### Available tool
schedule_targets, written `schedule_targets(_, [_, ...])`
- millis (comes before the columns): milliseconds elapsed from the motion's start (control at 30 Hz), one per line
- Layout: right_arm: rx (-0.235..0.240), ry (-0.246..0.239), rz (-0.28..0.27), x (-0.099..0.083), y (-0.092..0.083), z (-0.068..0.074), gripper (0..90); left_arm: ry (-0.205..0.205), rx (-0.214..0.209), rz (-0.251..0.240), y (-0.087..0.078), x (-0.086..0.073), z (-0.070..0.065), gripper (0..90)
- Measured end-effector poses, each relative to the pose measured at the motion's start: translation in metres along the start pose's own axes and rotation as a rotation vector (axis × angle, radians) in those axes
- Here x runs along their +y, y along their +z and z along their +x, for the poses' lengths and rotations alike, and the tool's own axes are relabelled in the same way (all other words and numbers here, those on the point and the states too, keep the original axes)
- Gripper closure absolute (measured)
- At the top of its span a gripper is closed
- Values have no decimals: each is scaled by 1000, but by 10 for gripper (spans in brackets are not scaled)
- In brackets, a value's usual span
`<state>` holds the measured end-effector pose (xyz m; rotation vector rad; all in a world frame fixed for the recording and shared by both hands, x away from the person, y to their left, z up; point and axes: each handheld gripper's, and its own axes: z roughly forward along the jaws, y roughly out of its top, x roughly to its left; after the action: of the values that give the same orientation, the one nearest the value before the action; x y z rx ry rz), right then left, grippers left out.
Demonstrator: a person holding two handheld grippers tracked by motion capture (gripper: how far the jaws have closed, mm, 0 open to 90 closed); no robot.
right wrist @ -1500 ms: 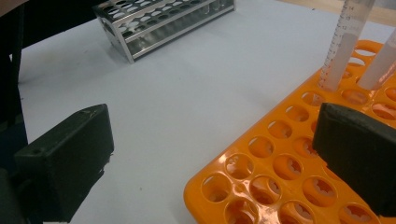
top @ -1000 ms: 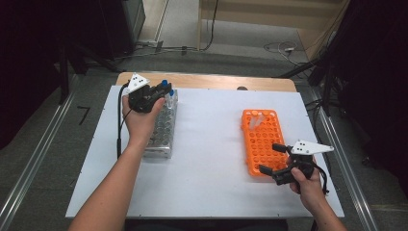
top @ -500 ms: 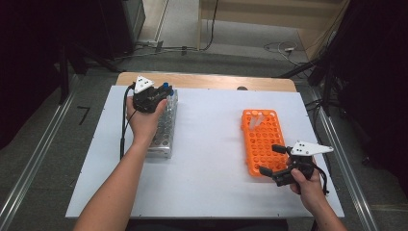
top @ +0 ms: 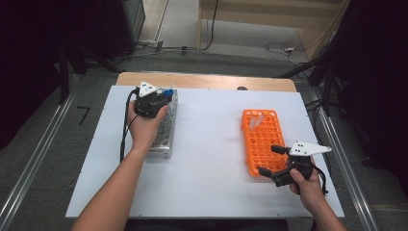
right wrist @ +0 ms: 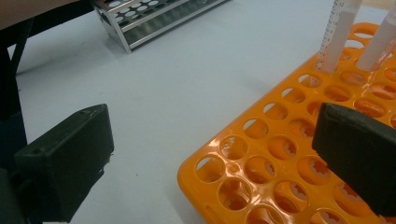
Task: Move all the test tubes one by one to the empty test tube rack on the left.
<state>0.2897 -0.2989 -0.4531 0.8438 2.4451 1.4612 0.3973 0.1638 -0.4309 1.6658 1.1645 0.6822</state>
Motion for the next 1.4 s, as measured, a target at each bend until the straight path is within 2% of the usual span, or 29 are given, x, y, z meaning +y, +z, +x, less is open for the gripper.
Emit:
schedule_targets(267, [-2,5,7,-1,1,-1,0,-12,-15,53,3,0,1,736])
schedule_targets(500, [-13,12,5,-2,2,-1,0,-21,-53,57,3,1,3,692])
schedule_targets(600, [-17,16,-3,-2,0,-3,0,-42,-69,46,0,2,3,622])
schedule_targets(700, [-18,21,-10,-2,0,-4,0,-64,-88,13,-5,4,3,506])
schedule_targets(867, [-22,29,-17,-2,-1,-5,0,-57,-154,-33,-18,6,-3,322])
schedule_targets(1033, [-24,32,-20,-1,-1,-5,0,-60,-187,-64,-34,5,-11,162])
schedule_targets(1233, [-22,31,-20,0,0,-4,0,-49,-220,-94,-54,0,-23,59])
schedule_targets(1400, [-24,34,-17,0,1,-4,0,-38,-246,-111,-70,-6,-34,24])
